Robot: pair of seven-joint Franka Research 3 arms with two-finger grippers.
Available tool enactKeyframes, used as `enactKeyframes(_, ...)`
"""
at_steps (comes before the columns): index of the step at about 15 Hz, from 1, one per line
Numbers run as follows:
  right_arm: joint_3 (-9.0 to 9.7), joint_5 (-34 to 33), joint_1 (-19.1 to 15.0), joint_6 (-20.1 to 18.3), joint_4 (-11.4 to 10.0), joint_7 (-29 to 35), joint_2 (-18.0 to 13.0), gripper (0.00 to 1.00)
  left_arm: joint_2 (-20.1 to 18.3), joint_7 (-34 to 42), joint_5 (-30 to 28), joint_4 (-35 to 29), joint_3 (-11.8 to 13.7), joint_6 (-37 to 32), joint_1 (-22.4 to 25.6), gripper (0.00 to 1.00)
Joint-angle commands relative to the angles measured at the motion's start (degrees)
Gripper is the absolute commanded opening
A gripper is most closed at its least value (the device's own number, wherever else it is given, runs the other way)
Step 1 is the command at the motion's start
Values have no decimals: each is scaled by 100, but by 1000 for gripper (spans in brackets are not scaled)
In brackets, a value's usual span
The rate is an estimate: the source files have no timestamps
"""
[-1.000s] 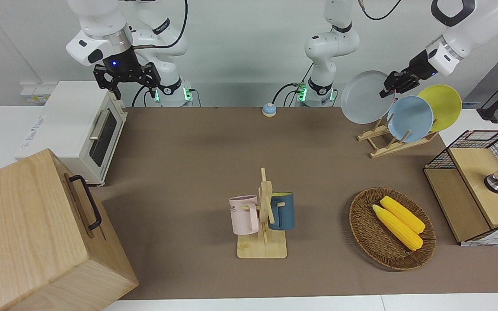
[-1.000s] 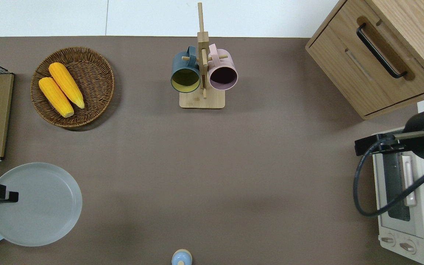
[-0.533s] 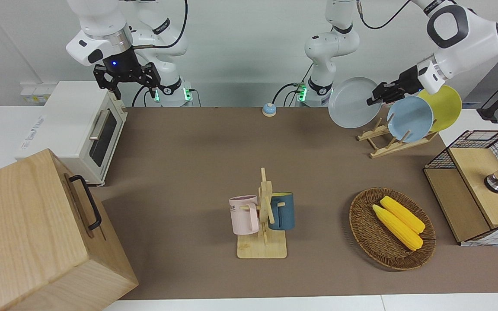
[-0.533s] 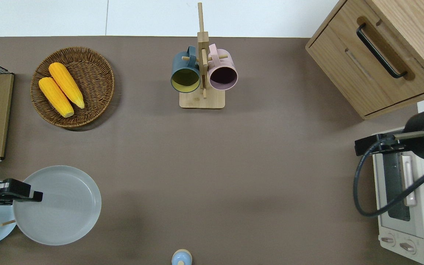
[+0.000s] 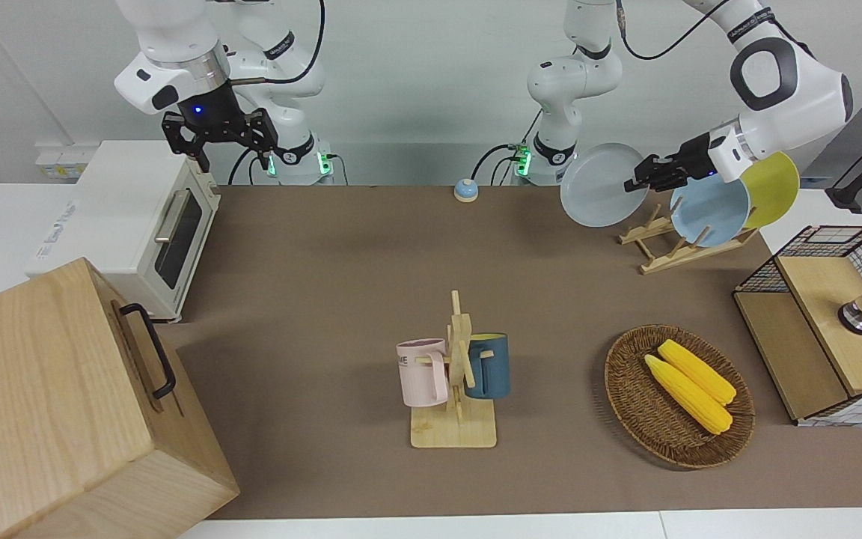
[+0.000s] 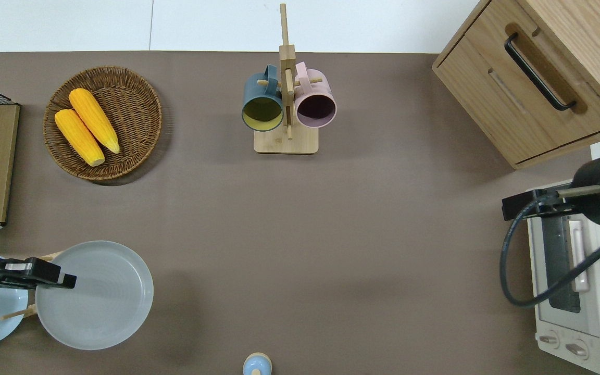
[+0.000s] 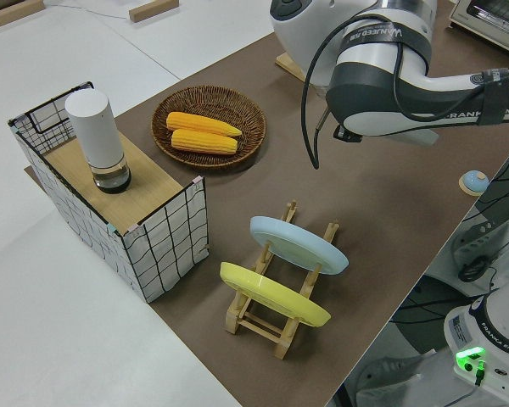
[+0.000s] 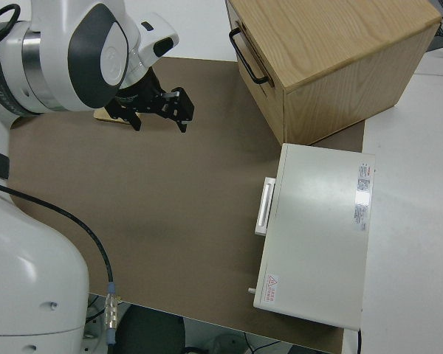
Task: Pick gray plate from low plate rack and place it on table with left arm
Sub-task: 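Carry the gray plate away from the rack and lower it flat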
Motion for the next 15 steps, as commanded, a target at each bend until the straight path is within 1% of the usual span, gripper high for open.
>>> enactKeyframes(1, 38, 43, -41, -83, 35, 1, -14, 990, -62, 162, -133, -360, -7, 390, -7, 0)
enactKeyframes(6, 29, 43, -41, -83, 35, -8, -14, 990, -62, 373, -203, -693, -16, 821, -43, 0)
enactKeyframes(9, 38, 43, -41, -83, 35, 1, -14, 990, -71, 382, -212, -922, -104, 1172, -69, 0)
enactKeyframes(15, 38, 43, -41, -83, 35, 1, -14, 987, -53, 487, -212, -1344, -113, 1796, -288, 0)
